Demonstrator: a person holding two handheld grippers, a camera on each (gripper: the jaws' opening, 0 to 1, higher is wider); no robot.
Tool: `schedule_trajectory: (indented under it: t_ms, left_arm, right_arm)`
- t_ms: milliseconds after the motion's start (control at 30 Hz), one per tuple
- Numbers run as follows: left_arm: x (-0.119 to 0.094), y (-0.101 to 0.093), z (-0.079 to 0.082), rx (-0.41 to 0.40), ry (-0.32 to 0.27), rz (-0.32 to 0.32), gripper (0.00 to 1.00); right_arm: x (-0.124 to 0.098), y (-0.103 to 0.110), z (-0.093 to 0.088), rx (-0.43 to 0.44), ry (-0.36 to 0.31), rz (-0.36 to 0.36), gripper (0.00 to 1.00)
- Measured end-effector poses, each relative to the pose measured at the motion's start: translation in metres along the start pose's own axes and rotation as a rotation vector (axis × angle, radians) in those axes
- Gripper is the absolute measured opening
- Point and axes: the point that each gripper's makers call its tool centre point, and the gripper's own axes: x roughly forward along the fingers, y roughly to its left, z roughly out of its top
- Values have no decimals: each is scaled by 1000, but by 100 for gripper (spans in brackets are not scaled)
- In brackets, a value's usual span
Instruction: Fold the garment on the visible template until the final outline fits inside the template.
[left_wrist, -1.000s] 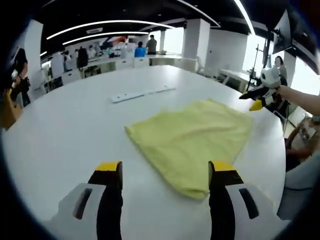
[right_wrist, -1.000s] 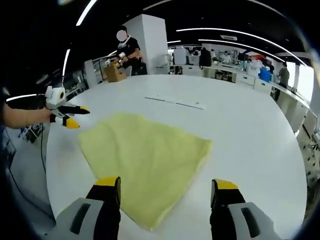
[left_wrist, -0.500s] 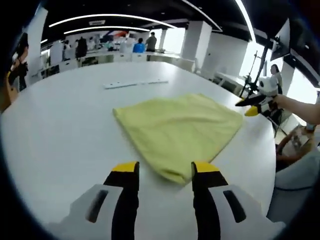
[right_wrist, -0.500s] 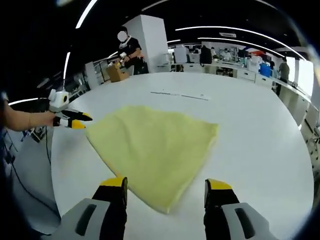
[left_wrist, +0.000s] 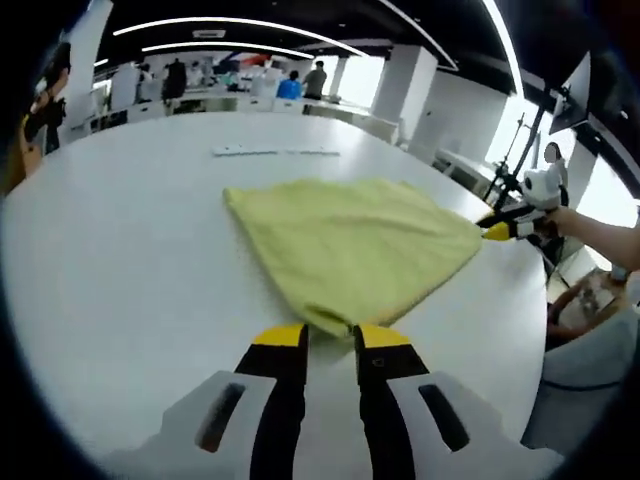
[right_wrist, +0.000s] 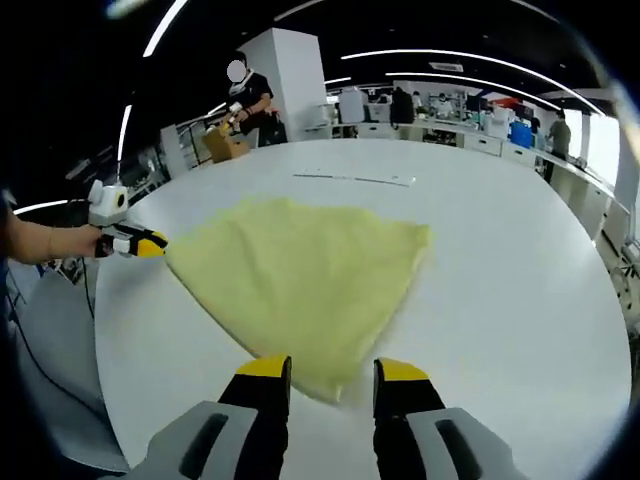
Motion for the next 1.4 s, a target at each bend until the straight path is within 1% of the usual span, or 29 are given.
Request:
schedule_trajectory:
  t_ms: [167, 333, 400, 533, 600, 700, 767, 867, 1000, 1133, 1267, 1400]
  left_arm:
    - [2, -2, -3, -7, 8, -1, 6]
    - [3, -3, -6, -19, 17, -2, 2]
    - [4, -2, -7, -18, 22, -3, 2]
    - [3, -2, -6, -3, 33, -7, 1]
    - [2, -1, -6, 12, 34, -5, 0]
    - [1, -1, -6, 25, 35, -5, 0]
    - [-1, 1, -6, 35, 39, -1, 0]
    - [-3, 3, -6, 49, 44, 5, 0]
    - [-6, 11, -7, 97, 59, 29, 0]
    - [-8, 11, -6, 120, 58, 20, 0]
    - [-6, 5, -11, 192, 85, 9, 0]
    - [-7, 1, -17, 207, 98, 4, 0]
  right_arm:
    - [-2, 1, -5, 14, 11, 4, 20]
    - [-2, 4, -15, 45, 25, 16, 12]
    - [-1, 5, -18, 69, 23, 21, 6]
    - [-1, 4, -18, 101, 3, 21, 5]
    - [-1, 4, -18, 102, 4, 20, 3]
    - [-2, 4, -18, 72, 5, 19, 0]
    - [-3, 2, -17, 57, 3, 10, 0]
    - [-4, 3, -17, 64, 1, 18, 0]
    - [-4, 2, -17, 48, 4, 15, 0]
    - [-5, 1, -16, 50, 3, 16, 0]
    - [-6, 1, -17, 48, 6, 9, 0]
    - [-8, 3, -18, 51, 12, 6, 0]
